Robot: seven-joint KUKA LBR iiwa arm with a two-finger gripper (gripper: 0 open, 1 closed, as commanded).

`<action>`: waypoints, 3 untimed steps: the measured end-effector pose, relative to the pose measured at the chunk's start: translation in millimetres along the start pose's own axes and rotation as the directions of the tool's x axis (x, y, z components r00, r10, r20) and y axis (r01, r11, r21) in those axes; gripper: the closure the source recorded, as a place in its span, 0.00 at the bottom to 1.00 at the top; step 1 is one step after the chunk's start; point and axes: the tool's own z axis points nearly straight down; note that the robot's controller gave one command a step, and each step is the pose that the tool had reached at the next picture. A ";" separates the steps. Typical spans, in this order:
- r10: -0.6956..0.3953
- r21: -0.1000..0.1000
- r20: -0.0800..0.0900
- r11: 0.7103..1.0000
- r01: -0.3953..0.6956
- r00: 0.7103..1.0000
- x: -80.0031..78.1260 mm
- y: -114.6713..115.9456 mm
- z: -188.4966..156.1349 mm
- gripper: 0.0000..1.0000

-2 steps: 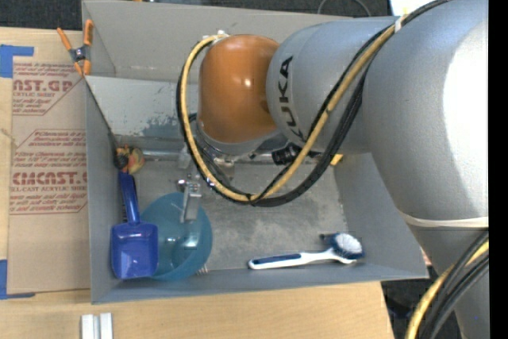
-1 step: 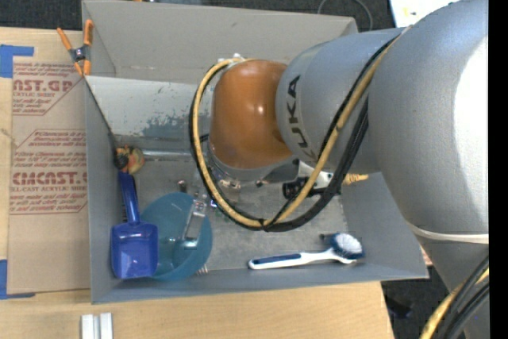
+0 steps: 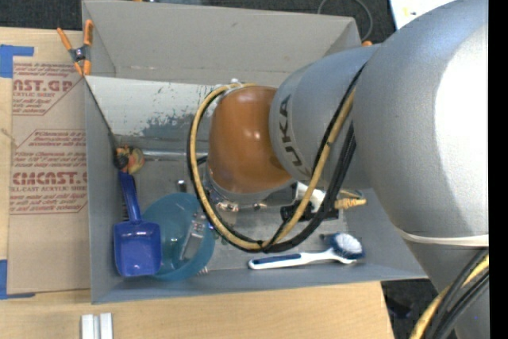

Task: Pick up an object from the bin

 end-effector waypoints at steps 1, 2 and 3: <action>0.037 -0.009 0.011 0.999 -0.036 0.999 -40.7 6.0 61.1 0.00; 0.405 -0.016 0.005 0.914 -0.405 0.914 -40.4 16.9 54.1 1.00; 0.406 -0.016 0.005 0.914 -0.405 0.914 -40.4 16.8 54.2 1.00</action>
Offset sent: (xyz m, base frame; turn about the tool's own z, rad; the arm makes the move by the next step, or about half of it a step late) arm 0.0417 0.0003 -0.0579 0.4196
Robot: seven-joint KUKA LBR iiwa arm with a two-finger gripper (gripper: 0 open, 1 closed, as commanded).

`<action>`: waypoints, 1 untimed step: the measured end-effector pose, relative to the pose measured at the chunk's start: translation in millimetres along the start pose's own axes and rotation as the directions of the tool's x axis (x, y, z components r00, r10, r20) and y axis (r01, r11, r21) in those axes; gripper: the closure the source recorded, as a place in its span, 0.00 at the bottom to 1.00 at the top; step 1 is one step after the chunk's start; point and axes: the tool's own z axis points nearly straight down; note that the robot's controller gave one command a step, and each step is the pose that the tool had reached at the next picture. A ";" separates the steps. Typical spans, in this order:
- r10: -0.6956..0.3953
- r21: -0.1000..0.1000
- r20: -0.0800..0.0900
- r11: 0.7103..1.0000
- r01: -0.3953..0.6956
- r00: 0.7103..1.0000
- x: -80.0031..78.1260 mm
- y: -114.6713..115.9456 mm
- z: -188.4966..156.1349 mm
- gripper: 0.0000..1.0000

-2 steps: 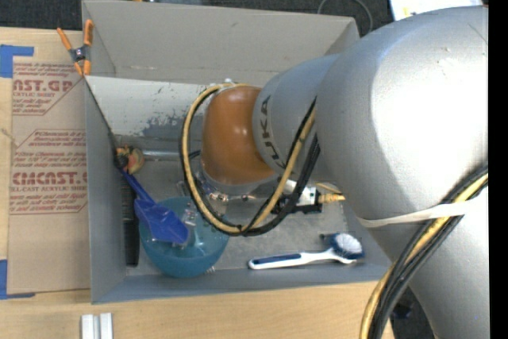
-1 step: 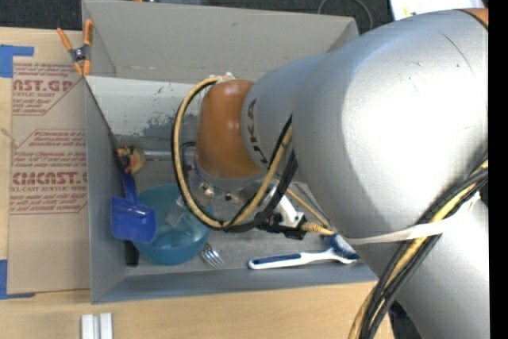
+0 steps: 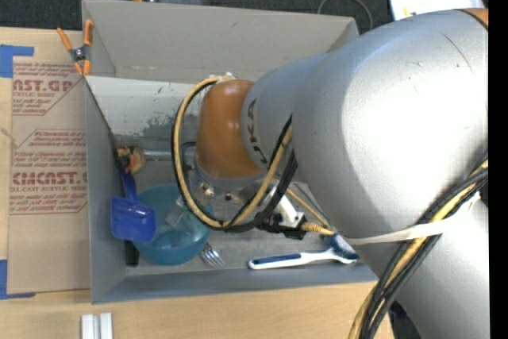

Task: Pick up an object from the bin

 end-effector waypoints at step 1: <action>-0.001 -0.001 -0.002 1.000 0.001 1.000 0.9 0.9 -5.5 1.00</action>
Offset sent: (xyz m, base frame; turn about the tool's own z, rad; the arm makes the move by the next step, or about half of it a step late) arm -0.0003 0.0003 0.0026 -0.0003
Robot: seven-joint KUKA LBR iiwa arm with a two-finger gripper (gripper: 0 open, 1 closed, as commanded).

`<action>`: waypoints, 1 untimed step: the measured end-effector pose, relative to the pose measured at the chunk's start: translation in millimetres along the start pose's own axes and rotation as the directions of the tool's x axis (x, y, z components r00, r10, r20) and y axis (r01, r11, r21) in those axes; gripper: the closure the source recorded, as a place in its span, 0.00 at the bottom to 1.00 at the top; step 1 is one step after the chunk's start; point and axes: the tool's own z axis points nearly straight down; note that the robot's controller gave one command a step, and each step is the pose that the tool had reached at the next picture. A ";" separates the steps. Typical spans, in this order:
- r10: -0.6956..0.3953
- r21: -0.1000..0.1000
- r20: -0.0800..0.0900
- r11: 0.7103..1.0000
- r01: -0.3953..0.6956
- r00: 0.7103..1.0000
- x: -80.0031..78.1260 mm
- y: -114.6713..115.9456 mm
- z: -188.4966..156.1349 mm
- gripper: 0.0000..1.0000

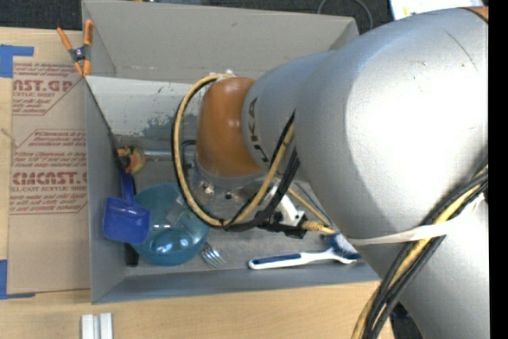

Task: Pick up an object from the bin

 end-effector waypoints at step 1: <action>-0.001 -0.002 0.000 1.000 0.001 1.000 0.4 0.8 -7.2 1.00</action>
Offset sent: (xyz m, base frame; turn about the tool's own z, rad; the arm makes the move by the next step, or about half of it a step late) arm 0.0004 0.0009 0.0345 -0.0004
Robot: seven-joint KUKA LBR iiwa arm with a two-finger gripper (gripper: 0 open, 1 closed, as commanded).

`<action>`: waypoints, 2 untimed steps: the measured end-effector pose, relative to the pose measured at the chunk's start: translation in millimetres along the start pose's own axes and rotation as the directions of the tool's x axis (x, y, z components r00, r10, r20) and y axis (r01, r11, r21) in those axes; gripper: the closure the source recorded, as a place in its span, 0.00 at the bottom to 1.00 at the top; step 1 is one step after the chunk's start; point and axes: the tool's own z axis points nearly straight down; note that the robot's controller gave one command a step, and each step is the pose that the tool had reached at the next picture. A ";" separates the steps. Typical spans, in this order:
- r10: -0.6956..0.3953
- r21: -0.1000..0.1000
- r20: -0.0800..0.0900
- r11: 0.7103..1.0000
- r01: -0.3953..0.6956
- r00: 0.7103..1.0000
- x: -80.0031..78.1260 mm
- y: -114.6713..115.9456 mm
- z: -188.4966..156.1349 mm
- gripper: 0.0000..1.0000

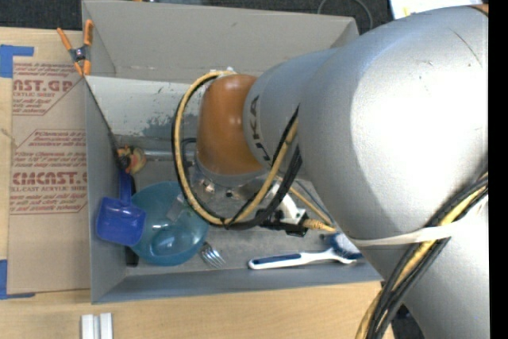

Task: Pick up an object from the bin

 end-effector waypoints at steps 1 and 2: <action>-0.001 0.002 -0.001 1.000 0.001 1.000 0.5 -0.2 -15.7 1.00; 0.000 0.003 0.000 1.000 0.000 1.000 0.2 -0.5 -32.3 1.00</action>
Offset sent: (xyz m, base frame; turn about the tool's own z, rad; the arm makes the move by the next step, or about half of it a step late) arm -0.0010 0.0002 0.0114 -0.0001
